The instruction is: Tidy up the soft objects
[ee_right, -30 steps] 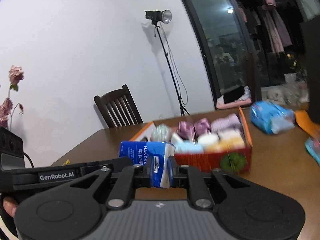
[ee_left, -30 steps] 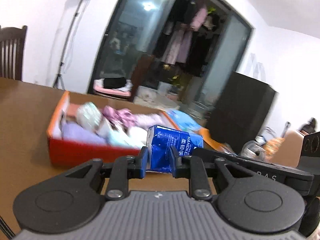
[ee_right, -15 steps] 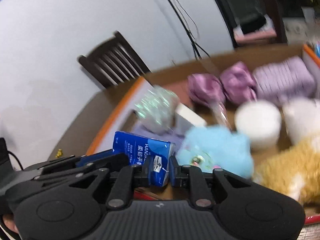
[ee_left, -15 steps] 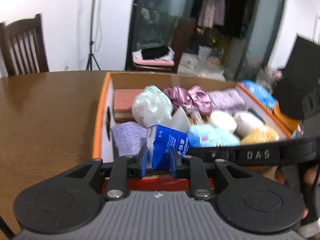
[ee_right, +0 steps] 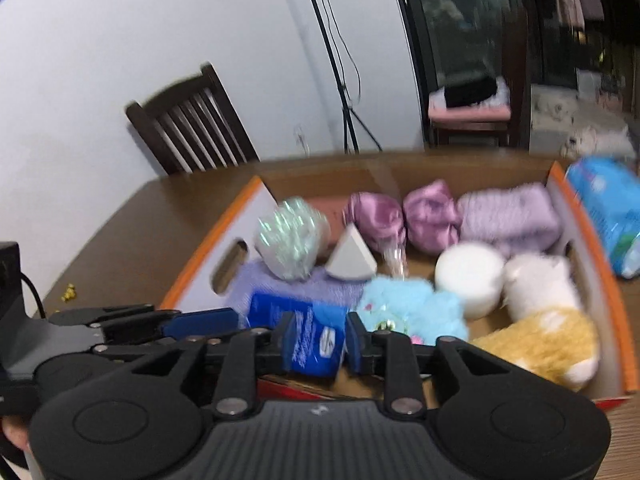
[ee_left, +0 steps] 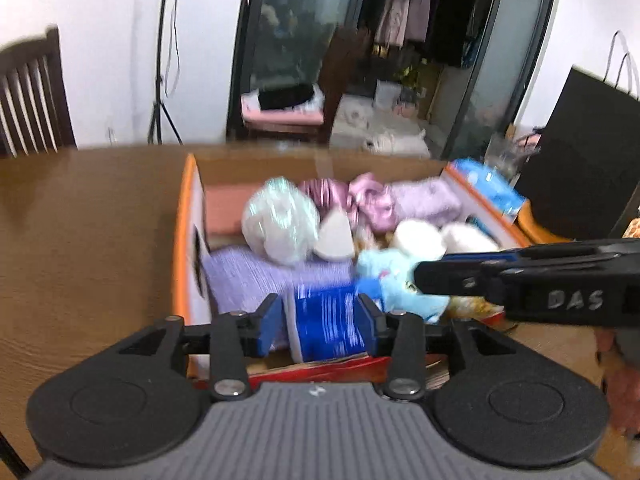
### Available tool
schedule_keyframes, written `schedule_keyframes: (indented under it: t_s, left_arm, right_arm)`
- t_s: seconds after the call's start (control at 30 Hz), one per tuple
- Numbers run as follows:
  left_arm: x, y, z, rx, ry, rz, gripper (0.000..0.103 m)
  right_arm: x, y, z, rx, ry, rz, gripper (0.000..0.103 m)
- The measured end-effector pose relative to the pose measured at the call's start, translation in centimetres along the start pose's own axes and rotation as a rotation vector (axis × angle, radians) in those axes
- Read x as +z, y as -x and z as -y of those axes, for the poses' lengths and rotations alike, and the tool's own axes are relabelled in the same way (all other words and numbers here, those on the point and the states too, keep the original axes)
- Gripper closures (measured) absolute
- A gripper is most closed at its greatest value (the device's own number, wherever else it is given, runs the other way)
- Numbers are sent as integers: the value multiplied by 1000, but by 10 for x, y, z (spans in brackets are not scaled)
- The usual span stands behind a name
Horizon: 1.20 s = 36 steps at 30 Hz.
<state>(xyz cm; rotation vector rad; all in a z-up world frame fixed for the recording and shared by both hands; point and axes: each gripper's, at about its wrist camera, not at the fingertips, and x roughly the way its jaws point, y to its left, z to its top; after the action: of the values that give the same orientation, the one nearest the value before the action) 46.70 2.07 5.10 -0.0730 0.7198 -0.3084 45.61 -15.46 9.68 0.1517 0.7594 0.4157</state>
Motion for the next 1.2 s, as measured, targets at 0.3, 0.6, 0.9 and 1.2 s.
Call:
schedule_keyframes:
  t_s: [0.3,0.6,0.9,1.2]
  left_arm:
    - [6,105,18,150,-54,220,29]
    - [-50,157,49,161,-64,441,6]
    - [-112,179,73,158,-109,540,3]
    - [-148,201,79,152,-102,568,2]
  right_arm:
    - [3,118,-5,-225,155,206,46]
    - [-62,176,-1,-245,141,426,19]
    - [-146,183,-5,-268,153,592,12]
    - [-177,206,-17,-269,114,620,11]
